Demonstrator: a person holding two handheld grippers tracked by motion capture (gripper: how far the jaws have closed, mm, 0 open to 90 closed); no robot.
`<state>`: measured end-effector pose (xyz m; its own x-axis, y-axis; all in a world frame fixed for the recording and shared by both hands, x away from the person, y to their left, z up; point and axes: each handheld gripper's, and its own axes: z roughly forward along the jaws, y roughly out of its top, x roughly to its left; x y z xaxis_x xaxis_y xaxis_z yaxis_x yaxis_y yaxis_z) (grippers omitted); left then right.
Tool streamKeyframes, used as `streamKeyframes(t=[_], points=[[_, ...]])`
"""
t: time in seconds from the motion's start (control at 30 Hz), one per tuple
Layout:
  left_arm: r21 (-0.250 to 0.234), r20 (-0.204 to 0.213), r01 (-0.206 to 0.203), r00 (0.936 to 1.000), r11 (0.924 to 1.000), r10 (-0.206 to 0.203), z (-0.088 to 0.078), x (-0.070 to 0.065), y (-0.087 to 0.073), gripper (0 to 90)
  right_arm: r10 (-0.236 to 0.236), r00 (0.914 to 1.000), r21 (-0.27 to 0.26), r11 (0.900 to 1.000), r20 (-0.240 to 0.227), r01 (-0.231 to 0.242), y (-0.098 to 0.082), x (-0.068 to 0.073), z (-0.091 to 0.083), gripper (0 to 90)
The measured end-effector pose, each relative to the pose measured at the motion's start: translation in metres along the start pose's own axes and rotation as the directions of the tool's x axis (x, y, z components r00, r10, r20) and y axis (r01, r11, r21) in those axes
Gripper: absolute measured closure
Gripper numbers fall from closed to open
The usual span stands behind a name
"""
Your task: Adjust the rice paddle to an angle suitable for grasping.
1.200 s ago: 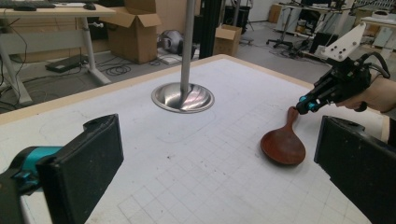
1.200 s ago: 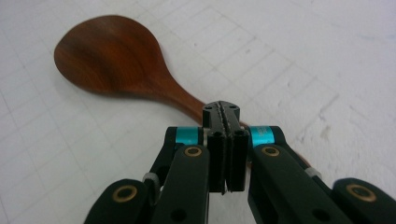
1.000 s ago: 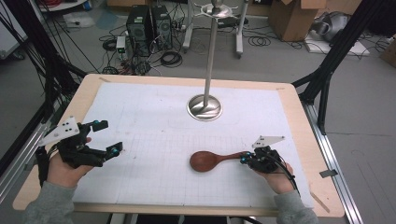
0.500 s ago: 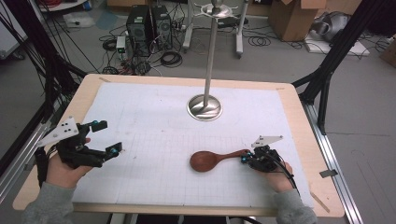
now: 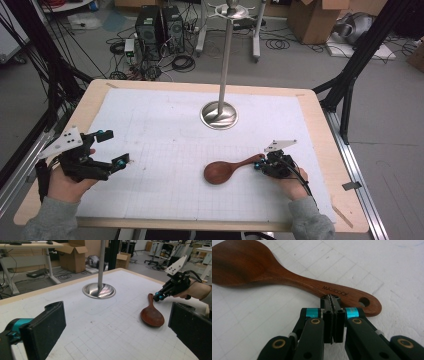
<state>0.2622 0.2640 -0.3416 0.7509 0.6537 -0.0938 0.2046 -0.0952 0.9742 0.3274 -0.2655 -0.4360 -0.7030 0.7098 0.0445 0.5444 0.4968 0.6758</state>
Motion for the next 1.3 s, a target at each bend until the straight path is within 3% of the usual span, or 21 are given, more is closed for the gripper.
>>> streamKeyframes(t=[0.67,1.3], points=[[0.003,-0.022,0.001,0.9997,1.0,-0.001,-0.011,0.0,-0.003,1.8,-0.018,0.9998,0.006,1.0,0.007,0.018,0.024,0.002,0.022,89.5],[-0.005,-0.044,0.009,0.999,0.9999,-0.009,-0.02,0.001,-0.005,1.8,-0.045,0.9989,0.008,0.999,-0.015,0.045,0.044,0.007,0.04,89.5]])
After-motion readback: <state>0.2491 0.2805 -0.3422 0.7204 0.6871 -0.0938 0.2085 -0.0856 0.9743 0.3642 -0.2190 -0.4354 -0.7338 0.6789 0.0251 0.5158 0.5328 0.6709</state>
